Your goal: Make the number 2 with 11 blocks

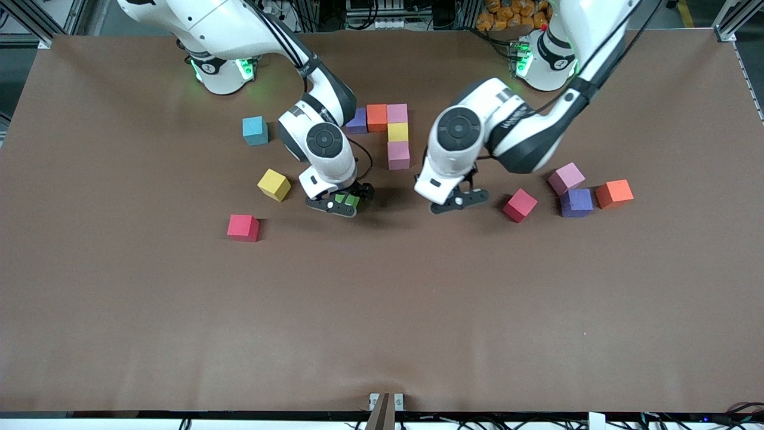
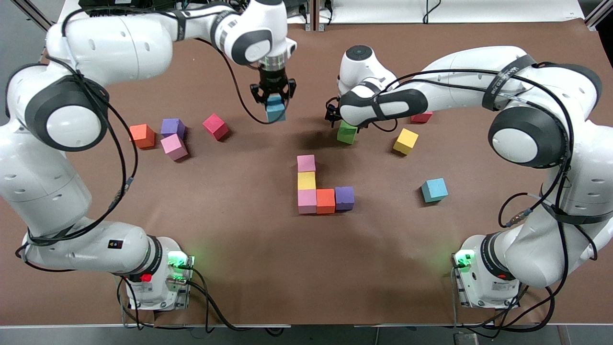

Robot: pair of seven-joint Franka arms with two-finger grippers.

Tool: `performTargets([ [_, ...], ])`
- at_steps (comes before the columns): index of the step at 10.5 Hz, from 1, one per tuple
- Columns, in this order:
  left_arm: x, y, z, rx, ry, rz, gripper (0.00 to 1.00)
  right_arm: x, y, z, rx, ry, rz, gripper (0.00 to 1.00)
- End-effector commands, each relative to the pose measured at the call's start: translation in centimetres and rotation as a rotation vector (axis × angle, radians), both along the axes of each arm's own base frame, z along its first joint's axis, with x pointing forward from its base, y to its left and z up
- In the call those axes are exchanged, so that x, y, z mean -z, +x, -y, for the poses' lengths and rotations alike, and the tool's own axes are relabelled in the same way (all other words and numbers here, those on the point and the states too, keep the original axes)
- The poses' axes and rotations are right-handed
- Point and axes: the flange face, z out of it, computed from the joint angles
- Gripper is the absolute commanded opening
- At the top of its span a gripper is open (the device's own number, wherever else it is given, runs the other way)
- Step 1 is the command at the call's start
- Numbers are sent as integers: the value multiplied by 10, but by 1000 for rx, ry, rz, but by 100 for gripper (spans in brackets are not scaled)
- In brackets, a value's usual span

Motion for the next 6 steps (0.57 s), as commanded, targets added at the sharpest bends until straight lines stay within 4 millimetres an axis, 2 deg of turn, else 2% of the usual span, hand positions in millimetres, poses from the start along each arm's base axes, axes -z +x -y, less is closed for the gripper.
performTargets([
  [1, 3, -5, 1, -90, 22, -12, 49, 10, 4, 5, 8, -19, 14, 100],
  [2, 2, -12, 10, -124, 27, -12, 49, 14, 6, 9, 15, -24, 10, 100],
  [3, 2, -17, 15, -171, 31, -19, 49, 18, 7, 10, 20, -23, 12, 91],
  [4, 2, -21, 19, -213, 34, -26, 49, 23, 7, 10, 20, -24, 9, 31],
  [5, 7, -25, 25, -262, 36, -38, 49, 23, 7, 11, 21, -23, 11, 0],
  [6, 7, -28, 30, -347, 38, -46, 49, 18, 7, 10, 11, -20, 16, 0],
])
